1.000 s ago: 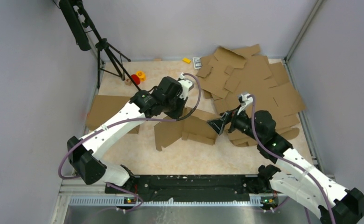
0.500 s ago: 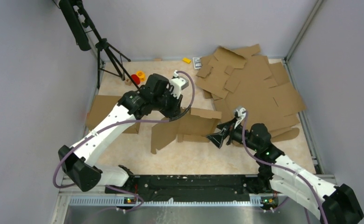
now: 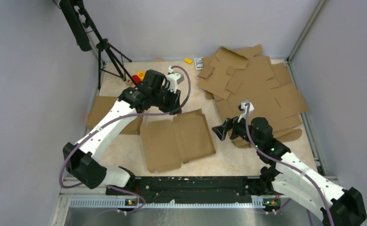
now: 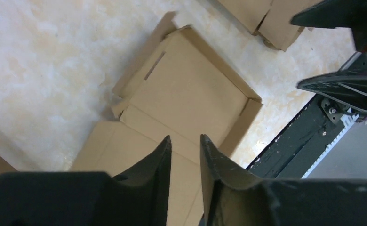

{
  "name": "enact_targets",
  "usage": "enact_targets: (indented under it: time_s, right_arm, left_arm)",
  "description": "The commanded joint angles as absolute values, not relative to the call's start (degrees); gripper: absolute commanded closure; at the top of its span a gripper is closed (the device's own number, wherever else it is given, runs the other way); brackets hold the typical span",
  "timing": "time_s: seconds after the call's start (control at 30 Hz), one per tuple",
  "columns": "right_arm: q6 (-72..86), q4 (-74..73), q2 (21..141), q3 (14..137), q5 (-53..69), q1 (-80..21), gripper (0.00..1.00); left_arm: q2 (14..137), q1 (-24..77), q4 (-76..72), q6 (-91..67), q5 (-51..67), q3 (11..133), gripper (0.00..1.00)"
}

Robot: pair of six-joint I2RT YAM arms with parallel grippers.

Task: Fold the paper box
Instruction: Fold the paper box at the center of the board.

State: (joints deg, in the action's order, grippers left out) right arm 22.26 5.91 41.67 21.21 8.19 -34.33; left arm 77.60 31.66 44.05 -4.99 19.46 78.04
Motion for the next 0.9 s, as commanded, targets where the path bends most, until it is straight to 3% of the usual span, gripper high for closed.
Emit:
enact_targets:
  time_s: [0.0, 0.13, 0.23, 0.37, 0.53, 0.73, 0.87]
  right_arm:
    - [21.7, -6.7, 39.8, 27.5, 5.4, -34.5, 0.06]
    - [21.8, -11.6, 41.3, 30.4, 10.2, -34.9, 0.08]
    - [19.5, -14.5, 46.3, 33.7, 16.4, -37.7, 0.2]
    - [16.8, -17.6, 51.5, 37.2, 15.3, -42.8, 0.22]
    - [19.7, -20.5, 56.4, 39.3, 11.7, -43.9, 0.25]
    - [24.9, -20.5, 57.5, 37.7, 0.2, -43.9, 0.15]
    - [27.4, -17.4, 61.3, 36.6, -1.0, -43.8, 0.21]
  left_arm:
    - [82.3, 30.8, 46.9, -5.0, 17.7, 79.1, 0.64]
    - [82.4, 30.8, 47.3, -5.3, 13.3, 81.2, 0.5]
    - [80.2, 30.8, 47.3, -6.6, 11.1, 80.6, 0.47]
    - [76.0, 32.8, 48.0, -6.4, 15.4, 74.7, 0.39]
    - [73.0, 47.9, 46.3, -14.1, 6.0, 65.0, 0.43]
    - [68.6, 62.4, 34.3, -18.3, -3.5, 53.2, 0.41]
    - [69.0, 67.0, 31.9, -19.1, -7.5, 49.9, 0.42]
